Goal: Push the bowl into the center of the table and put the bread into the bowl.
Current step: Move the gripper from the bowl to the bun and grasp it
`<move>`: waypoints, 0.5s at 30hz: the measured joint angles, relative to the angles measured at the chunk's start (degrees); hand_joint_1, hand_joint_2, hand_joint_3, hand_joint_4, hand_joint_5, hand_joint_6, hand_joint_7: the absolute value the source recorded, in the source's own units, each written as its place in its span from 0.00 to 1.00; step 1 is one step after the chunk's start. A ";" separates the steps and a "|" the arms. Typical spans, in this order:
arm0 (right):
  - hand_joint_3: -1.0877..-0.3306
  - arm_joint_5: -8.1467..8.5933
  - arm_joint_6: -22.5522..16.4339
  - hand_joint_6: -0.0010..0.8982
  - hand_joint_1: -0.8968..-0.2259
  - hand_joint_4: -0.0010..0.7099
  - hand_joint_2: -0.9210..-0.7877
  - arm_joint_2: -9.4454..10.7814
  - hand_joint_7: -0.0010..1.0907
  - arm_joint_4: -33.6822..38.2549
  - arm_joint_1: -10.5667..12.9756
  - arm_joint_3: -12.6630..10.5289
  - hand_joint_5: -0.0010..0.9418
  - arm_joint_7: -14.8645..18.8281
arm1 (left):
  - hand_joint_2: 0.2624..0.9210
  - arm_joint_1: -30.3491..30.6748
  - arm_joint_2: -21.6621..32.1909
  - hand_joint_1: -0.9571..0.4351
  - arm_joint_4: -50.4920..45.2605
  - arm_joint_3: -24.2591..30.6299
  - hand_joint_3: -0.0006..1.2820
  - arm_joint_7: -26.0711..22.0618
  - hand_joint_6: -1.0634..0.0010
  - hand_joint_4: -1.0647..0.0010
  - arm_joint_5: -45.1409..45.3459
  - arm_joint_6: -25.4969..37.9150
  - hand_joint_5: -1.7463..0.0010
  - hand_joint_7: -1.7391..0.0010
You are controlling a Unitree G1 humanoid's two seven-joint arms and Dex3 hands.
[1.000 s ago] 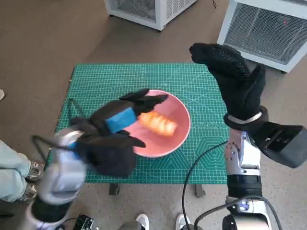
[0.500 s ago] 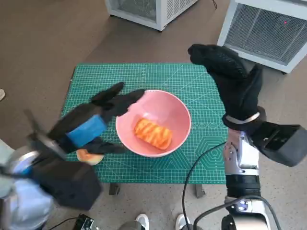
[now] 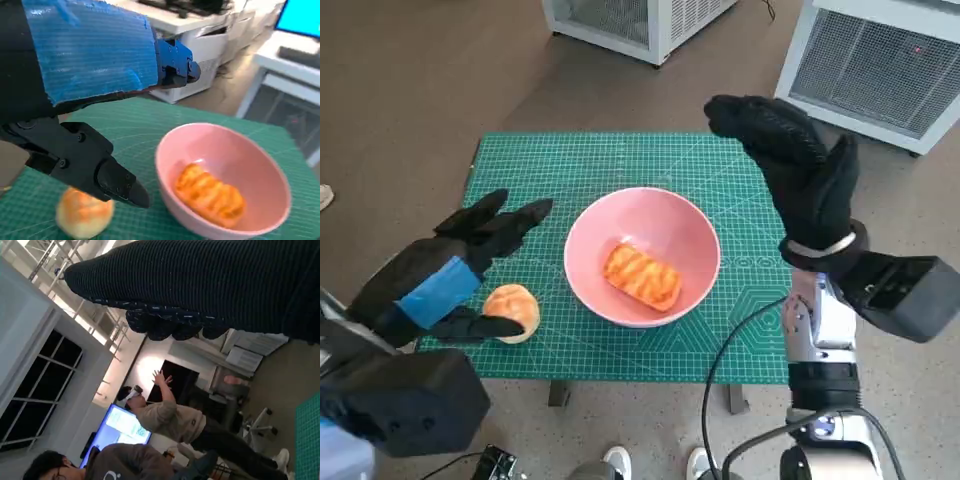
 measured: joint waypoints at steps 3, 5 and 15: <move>0.24 0.52 -0.06 0.00 0.29 0.23 0.00 0.00 0.48 0.53 -0.05 -0.11 0.01 0.47 | 0.75 1.08 0.29 0.57 0.01 -0.12 0.00 0.05 0.82 0.96 0.30 0.45 0.99 0.96; 0.23 0.99 -0.06 0.00 0.29 0.23 0.00 0.00 0.48 0.78 -0.07 -0.17 0.01 0.81 | 0.75 1.52 0.39 0.57 0.27 -0.57 0.00 0.30 0.81 0.96 0.71 0.77 0.99 0.96; 0.24 1.66 -0.03 0.00 0.29 0.23 0.00 0.01 0.47 0.94 -0.34 -0.14 0.01 1.84 | 0.75 2.36 0.38 0.56 5.63 -6.04 0.00 3.26 0.76 0.91 4.51 1.46 0.99 0.96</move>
